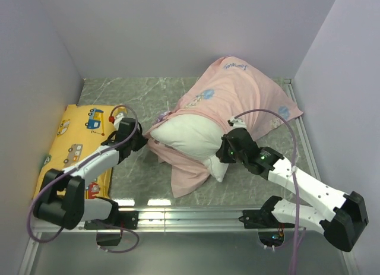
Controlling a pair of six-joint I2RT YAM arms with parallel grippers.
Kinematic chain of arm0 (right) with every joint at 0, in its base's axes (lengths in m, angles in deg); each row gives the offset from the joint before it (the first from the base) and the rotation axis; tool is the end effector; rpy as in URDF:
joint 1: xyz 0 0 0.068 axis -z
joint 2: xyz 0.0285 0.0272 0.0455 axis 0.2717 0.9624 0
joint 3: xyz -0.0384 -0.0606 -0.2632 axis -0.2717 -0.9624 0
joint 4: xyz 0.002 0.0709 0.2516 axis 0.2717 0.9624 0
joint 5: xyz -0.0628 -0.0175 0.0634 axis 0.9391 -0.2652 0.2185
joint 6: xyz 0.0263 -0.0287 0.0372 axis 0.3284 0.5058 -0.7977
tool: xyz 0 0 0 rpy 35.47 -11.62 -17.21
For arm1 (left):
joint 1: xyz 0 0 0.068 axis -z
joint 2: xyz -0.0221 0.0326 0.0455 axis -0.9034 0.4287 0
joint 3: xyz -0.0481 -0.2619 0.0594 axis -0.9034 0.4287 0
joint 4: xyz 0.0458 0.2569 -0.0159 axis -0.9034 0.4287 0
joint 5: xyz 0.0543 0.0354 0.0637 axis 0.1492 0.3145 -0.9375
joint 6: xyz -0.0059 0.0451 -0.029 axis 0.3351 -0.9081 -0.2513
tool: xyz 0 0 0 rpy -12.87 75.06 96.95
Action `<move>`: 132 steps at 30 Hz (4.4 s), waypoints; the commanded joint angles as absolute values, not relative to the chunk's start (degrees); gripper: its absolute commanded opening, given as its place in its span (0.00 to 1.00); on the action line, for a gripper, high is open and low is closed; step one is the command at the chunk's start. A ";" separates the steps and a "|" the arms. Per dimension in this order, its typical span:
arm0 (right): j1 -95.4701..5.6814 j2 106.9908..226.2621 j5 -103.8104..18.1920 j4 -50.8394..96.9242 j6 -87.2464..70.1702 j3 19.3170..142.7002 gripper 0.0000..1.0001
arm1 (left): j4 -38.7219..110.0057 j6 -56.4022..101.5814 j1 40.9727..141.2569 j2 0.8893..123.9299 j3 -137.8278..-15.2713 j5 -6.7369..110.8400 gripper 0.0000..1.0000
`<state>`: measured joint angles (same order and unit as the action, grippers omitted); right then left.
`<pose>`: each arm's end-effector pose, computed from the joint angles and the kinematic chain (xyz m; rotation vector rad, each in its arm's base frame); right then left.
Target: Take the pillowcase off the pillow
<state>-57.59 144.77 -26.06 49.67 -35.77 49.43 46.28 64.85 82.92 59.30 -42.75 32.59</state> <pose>0.1660 0.1410 0.2606 -0.0772 2.3491 0.4895 0.2460 -0.0741 0.2045 -0.8066 2.1874 -0.4194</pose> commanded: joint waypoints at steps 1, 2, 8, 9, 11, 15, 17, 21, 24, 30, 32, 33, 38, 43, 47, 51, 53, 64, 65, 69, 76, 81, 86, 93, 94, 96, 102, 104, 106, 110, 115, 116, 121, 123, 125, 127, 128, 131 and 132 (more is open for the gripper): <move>-55.93 141.71 -22.50 51.98 -33.64 48.70 0.00 | 39.60 65.77 79.73 63.98 -40.24 31.65 0.00; -55.93 141.62 -23.03 51.28 -33.45 48.53 0.00 | 38.20 65.68 80.08 66.69 -39.98 34.53 0.01; -57.95 142.15 -27.07 49.61 -32.66 49.85 0.00 | 24.14 67.17 83.95 65.23 -35.41 39.21 0.06; -58.22 142.06 -28.13 49.17 -32.75 50.63 0.00 | 21.86 66.30 84.13 65.23 -35.32 42.27 0.17; -59.36 142.41 -31.56 47.68 -32.84 51.42 0.00 | 16.76 65.25 84.13 66.01 -36.01 45.35 0.36; -60.59 144.43 -34.46 45.04 -33.71 53.54 0.00 | 15.95 64.18 83.87 67.07 -40.32 50.29 0.71; -60.59 144.52 -34.99 41.54 -34.94 53.28 0.00 | 16.30 65.67 81.94 65.76 -41.64 51.34 0.78; -59.63 146.44 -39.20 37.57 -36.26 55.11 0.00 | 23.93 65.42 78.42 63.03 -45.77 49.87 0.86; -58.31 148.81 -44.37 34.41 -37.66 57.83 0.00 | 29.03 62.96 77.63 61.36 -49.72 48.36 0.93; -55.94 153.47 -53.08 27.47 -43.71 64.07 0.00 | 31.06 61.90 75.34 57.59 -53.16 53.10 0.99; -53.31 156.19 -55.47 25.35 -45.31 66.44 0.00 | 33.43 62.68 75.25 54.69 -53.51 51.97 0.99; -52.43 157.43 -56.17 25.17 -46.54 67.50 0.00 | 34.13 63.12 75.25 53.37 -53.42 51.70 0.99; -48.64 165.50 -63.56 17.44 -53.31 73.64 0.00 | 35.80 66.02 77.61 44.58 -49.65 52.23 0.99; -49.96 170.44 -63.12 17.79 -55.07 80.51 0.00 | 32.92 68.13 91.40 40.80 -44.03 46.88 0.99; -50.22 173.69 -62.94 18.93 -55.95 84.90 0.00 | 31.41 70.86 100.99 40.00 -42.00 41.09 0.99; -50.66 174.75 -62.59 19.99 -56.04 87.02 0.00 | 33.44 71.48 105.57 41.31 -42.35 36.50 0.99; -51.36 174.58 -61.98 20.25 -55.87 87.02 0.00 | 33.26 71.92 105.57 42.81 -43.31 35.97 0.99; -55.49 170.36 -60.04 20.07 -54.02 80.78 0.00 | 24.04 73.59 105.84 42.73 -41.38 26.03 0.99; -55.93 170.27 -60.22 20.25 -53.84 80.87 0.00 | 23.60 73.85 105.92 43.34 -41.47 26.30 0.99; -57.95 170.19 -59.51 21.74 -53.05 82.19 0.00 | 23.25 75.25 105.84 47.55 -42.09 24.98 0.99; -59.19 169.05 -57.23 24.99 -50.51 83.42 0.00 | 22.61 75.08 105.84 50.81 -44.10 24.28 0.00; -58.57 167.29 -44.63 38.84 -40.15 88.42 0.45 | 24.64 74.99 105.84 50.73 -45.16 23.67 0.00; -57.61 156.76 -28.78 43.80 -33.20 83.17 0.71 | 27.28 74.82 105.92 50.55 -46.30 24.01 0.00; -48.56 150.32 -28.04 42.41 -31.08 67.70 0.77 | 30.01 72.54 105.92 49.41 -50.34 27.18 0.00; -48.03 150.67 -28.83 41.70 -30.56 65.43 0.76 | 30.36 72.36 105.84 49.41 -50.78 27.70 0.01; -47.32 151.20 -30.41 40.04 -30.11 63.74 0.72 | 31.23 71.57 105.92 49.32 -51.92 28.23 0.01; -45.83 159.80 -26.84 41.51 -30.81 67.68 0.28 | 34.22 70.61 105.84 47.83 -54.12 28.67 0.00; -44.34 160.08 -25.59 41.35 -31.17 67.34 0.17 | 35.37 69.90 105.66 45.90 -54.91 27.71 0.00; -41.27 159.90 -26.37 40.29 -31.17 66.37 0.00 | 37.38 68.76 105.40 44.58 -55.79 27.27 0.00; -35.91 160.07 -23.31 40.46 -30.64 65.67 0.00 | 41.08 67.79 103.38 41.24 -58.51 28.14 0.00; -22.38 164.90 -23.12 41.17 -32.66 64.88 0.00 | 47.23 67.61 95.83 35.88 -60.28 34.11 0.01; -20.45 165.43 -23.91 40.82 -33.01 64.44 0.00 | 48.11 67.70 93.64 35.00 -60.19 34.64 0.00; -11.64 165.80 -31.11 37.83 -34.59 60.93 0.00 | 49.00 70.06 90.46 29.54 -53.96 39.39 0.00; -12.25 164.48 -33.49 36.78 -35.21 59.96 0.00 | 47.42 71.99 90.46 29.10 -48.87 43.25 0.00; -13.65 162.19 -36.30 35.90 -34.95 59.43 0.00 | 43.73 73.67 90.54 29.10 -44.48 46.24 0.01; -16.10 159.31 -36.58 37.55 -32.85 60.65 0.06 | 39.71 76.21 90.63 28.40 -37.01 49.49 0.00; -18.38 157.98 -35.97 38.09 -31.88 61.27 0.13 | 38.98 76.83 90.80 27.70 -32.72 49.85 0.00; -25.75 153.14 -30.71 40.55 -27.40 65.04 0.38 | 36.10 78.95 91.33 27.52 -26.03 50.82 0.00; -27.44 152.35 -29.82 40.81 -26.43 66.10 0.48 | 35.90 79.73 91.42 27.78 -24.87 50.47 0.00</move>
<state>-21.96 157.79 -36.49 41.36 -31.94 60.60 43.22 76.74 91.38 28.78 -27.58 48.57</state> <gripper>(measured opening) 0.414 0.162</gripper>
